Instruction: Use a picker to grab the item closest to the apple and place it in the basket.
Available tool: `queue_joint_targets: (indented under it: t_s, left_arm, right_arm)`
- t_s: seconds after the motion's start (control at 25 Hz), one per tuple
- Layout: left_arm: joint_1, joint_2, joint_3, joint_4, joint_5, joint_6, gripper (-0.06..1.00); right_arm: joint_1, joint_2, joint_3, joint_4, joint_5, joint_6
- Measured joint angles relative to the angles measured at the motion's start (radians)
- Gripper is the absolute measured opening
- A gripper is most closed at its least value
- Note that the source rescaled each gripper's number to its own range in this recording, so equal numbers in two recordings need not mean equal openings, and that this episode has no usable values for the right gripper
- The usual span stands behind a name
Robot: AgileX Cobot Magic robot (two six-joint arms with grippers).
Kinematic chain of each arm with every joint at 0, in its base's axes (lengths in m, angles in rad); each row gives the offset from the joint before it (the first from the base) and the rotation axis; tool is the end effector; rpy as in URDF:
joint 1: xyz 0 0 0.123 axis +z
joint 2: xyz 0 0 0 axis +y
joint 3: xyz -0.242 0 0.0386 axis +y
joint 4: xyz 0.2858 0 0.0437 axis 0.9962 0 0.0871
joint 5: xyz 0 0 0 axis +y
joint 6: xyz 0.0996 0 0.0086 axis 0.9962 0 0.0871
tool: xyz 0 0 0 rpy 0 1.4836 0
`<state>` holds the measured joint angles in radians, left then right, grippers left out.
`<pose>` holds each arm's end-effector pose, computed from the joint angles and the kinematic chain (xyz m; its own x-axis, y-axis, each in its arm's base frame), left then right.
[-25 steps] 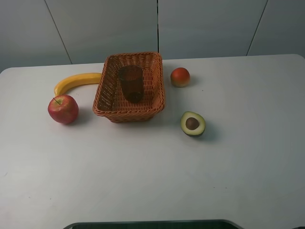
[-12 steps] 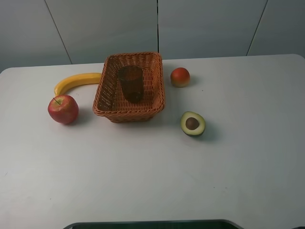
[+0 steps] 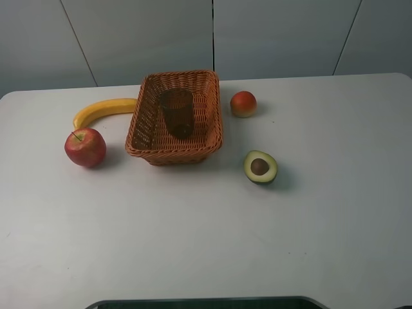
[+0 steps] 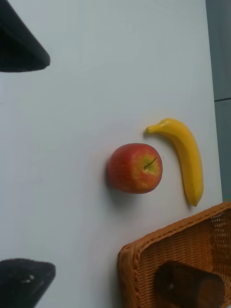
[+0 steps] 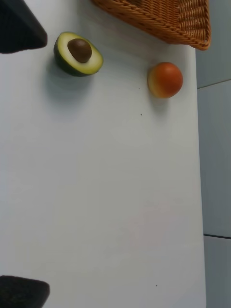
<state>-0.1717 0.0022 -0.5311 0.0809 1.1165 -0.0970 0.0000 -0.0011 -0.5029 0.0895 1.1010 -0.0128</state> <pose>0.0705 -0.0049 0.2963 -0.4773 0.0206 -0.8785 0.0784 0.9967 -0.0192 0.0741 0.0080 0.2890 -0.4883 0.0277 -0.8722 -0.0561 0.9964 0.0631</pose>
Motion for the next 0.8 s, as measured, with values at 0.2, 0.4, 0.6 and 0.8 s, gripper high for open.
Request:
queue_joint_targets:
  t_s: [0.2, 0.4, 0.6, 0.8]
  left_arm:
    - [0.000, -0.002, 0.018, 0.011, -0.022, 0.002, 0.99]
    - [0.000, -0.002, 0.020, 0.014, -0.026, 0.004, 0.99]
    - [0.000, -0.002, 0.020, 0.014, -0.026, 0.004, 0.99]
    - [0.000, -0.002, 0.020, 0.014, -0.026, 0.004, 0.99]
  right_arm:
    - [0.000, 0.000, 0.000, 0.000, 0.000, 0.000]
    - [0.000, 0.000, 0.000, 0.000, 0.000, 0.000]
    - [0.000, 0.000, 0.000, 0.000, 0.000, 0.000]
    - [0.000, 0.000, 0.000, 0.000, 0.000, 0.000]
